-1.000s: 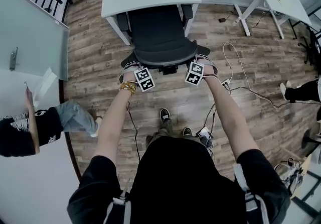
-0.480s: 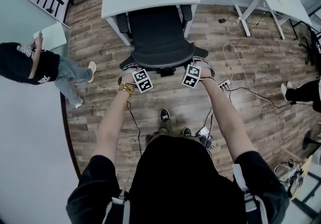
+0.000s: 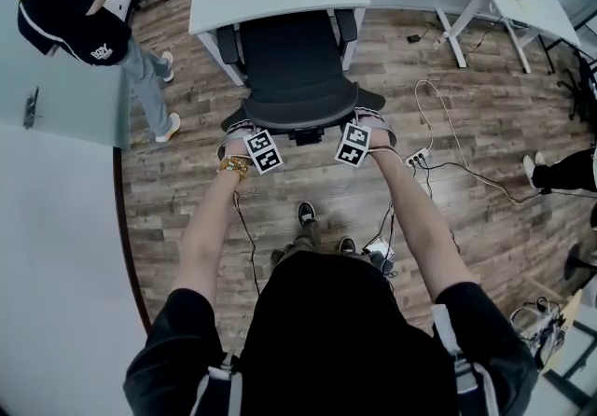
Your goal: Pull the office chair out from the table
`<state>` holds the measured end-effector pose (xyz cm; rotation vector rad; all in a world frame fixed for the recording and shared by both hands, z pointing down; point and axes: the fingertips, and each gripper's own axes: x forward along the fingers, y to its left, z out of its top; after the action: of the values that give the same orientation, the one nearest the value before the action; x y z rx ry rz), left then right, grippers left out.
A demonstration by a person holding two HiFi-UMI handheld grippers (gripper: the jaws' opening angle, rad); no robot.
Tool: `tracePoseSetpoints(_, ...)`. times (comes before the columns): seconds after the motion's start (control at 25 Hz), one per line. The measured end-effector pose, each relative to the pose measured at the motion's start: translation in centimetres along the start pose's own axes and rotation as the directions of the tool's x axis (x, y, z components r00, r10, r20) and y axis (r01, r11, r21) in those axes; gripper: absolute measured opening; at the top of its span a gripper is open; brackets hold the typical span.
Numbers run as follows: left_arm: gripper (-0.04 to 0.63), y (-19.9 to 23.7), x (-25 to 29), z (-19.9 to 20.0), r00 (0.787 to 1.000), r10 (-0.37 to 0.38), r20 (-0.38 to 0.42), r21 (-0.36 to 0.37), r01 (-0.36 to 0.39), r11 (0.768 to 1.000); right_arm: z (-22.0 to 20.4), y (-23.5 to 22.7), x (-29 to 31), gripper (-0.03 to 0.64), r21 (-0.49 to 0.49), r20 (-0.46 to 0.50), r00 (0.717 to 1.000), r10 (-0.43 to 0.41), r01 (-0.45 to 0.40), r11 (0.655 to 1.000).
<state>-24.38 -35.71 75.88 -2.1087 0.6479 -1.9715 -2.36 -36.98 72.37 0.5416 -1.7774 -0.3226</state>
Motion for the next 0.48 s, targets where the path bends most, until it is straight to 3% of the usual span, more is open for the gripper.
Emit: tracePoseSetpoints(0.48,0.132,-2.7,-1.3,0.1,1.000,0.011,-0.007,-0.005,-0.011,1.000,-0.7,2.4,-1.7,0.121,-0.008,0.020,1.000,-0.015,0.015,1.000)
